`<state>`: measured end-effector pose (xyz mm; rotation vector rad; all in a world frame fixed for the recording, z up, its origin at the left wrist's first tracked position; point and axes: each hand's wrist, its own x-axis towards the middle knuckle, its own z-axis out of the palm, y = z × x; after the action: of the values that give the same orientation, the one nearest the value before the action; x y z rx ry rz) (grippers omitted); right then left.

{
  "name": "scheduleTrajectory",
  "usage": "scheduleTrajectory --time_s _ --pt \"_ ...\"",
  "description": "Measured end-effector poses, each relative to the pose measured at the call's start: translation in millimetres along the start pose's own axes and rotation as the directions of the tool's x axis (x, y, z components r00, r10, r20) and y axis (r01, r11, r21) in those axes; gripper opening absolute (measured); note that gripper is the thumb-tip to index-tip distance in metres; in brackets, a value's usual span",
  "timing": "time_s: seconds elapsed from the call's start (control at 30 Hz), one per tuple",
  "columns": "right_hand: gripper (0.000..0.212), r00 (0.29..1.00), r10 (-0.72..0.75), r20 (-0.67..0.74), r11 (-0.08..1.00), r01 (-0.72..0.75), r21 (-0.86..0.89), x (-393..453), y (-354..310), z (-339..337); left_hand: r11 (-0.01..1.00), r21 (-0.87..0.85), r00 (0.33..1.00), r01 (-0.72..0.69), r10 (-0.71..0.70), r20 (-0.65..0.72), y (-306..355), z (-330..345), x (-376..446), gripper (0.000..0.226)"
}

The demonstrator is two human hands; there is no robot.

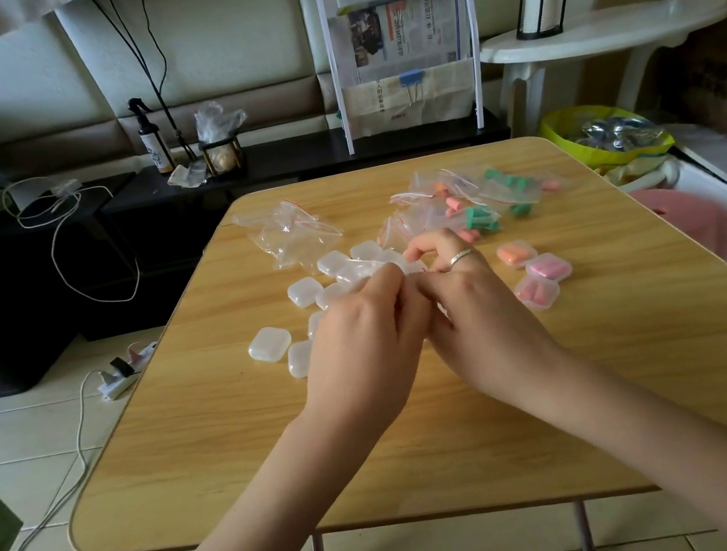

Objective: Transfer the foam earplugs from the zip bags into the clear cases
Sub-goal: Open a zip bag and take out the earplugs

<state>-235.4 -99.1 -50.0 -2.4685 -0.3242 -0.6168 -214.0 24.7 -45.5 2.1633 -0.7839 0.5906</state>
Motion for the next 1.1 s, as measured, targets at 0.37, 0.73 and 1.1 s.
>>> scheduleTrajectory --time_s 0.37,0.73,1.1 --pt "0.040 0.975 0.126 0.182 0.988 -0.140 0.070 5.6 18.0 1.0 0.991 0.032 0.992 -0.126 0.125 0.030 3.5 5.6 -7.3 0.037" --pt "0.065 0.953 0.226 0.201 0.786 -0.300 0.541 16.3 17.4 -14.6 0.820 -0.321 0.869 0.473 -0.494 0.020 -20.8 -25.4 23.0 0.006" --pt "0.026 0.951 0.179 0.251 0.737 -0.299 0.606 13.7 18.0 -10.6 0.470 -0.669 0.801 0.575 -0.489 0.345 -20.7 -29.1 25.3 0.014"
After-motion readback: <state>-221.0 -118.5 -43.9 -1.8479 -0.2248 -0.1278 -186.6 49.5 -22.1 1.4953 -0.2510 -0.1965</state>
